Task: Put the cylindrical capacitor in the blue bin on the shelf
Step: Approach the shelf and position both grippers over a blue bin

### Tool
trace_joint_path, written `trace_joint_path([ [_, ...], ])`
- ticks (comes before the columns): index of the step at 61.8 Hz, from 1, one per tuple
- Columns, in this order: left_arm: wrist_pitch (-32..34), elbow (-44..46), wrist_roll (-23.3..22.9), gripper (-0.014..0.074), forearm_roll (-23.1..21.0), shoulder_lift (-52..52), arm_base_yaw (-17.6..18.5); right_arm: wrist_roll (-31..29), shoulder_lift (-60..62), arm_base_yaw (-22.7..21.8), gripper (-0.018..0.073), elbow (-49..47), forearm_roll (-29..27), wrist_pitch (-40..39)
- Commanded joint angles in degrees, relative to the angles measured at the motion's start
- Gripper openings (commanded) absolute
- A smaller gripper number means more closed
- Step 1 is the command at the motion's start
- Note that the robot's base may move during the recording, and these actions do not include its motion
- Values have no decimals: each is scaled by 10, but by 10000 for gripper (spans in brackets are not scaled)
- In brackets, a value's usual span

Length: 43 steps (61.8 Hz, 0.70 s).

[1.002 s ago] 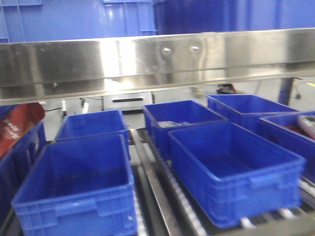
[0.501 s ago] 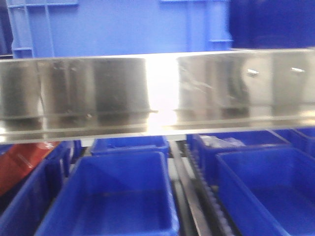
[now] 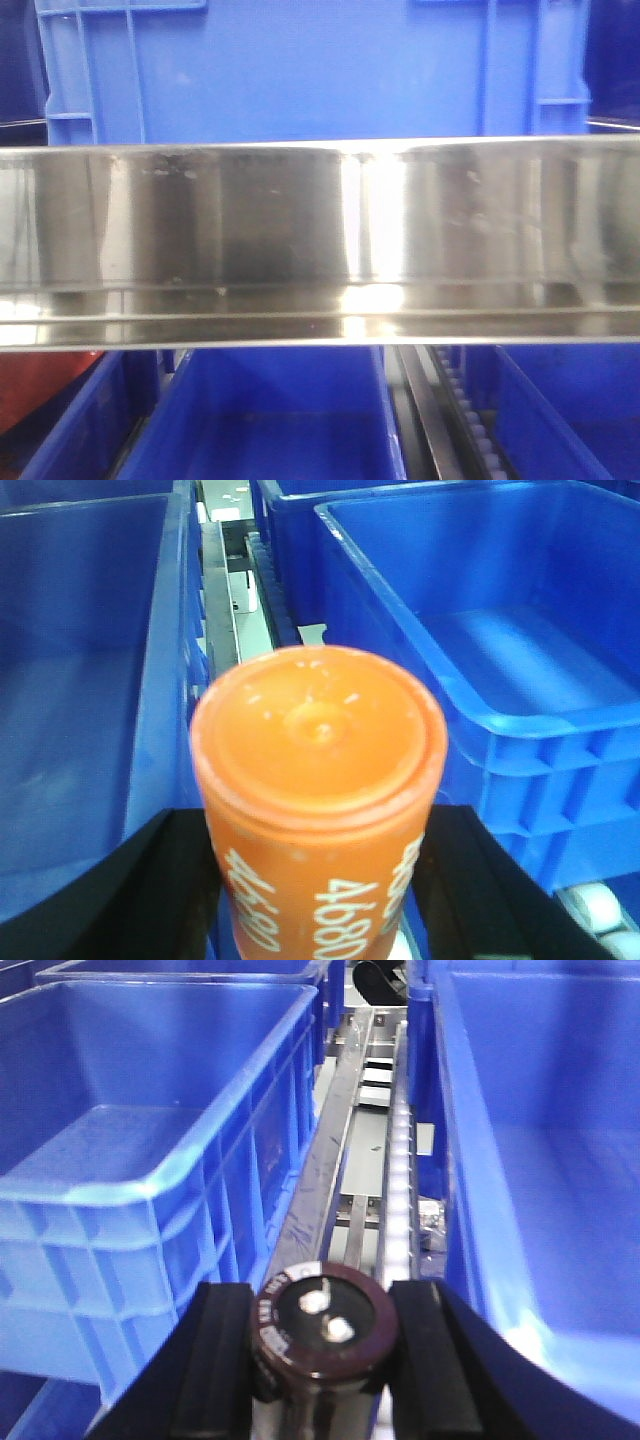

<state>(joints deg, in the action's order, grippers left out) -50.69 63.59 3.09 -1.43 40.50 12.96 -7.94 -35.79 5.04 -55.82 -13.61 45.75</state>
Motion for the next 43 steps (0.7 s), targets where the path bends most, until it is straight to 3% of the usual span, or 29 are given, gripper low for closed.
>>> trace_joint_path([
  [1, 12, 0, -3, -111, -4, -2, 3, -1, 0, 1, -162, 1, -1, -16],
  [43, 12, 0, -3, -111, -4, -2, 3, -1, 0, 1, -162, 1, -1, -16],
])
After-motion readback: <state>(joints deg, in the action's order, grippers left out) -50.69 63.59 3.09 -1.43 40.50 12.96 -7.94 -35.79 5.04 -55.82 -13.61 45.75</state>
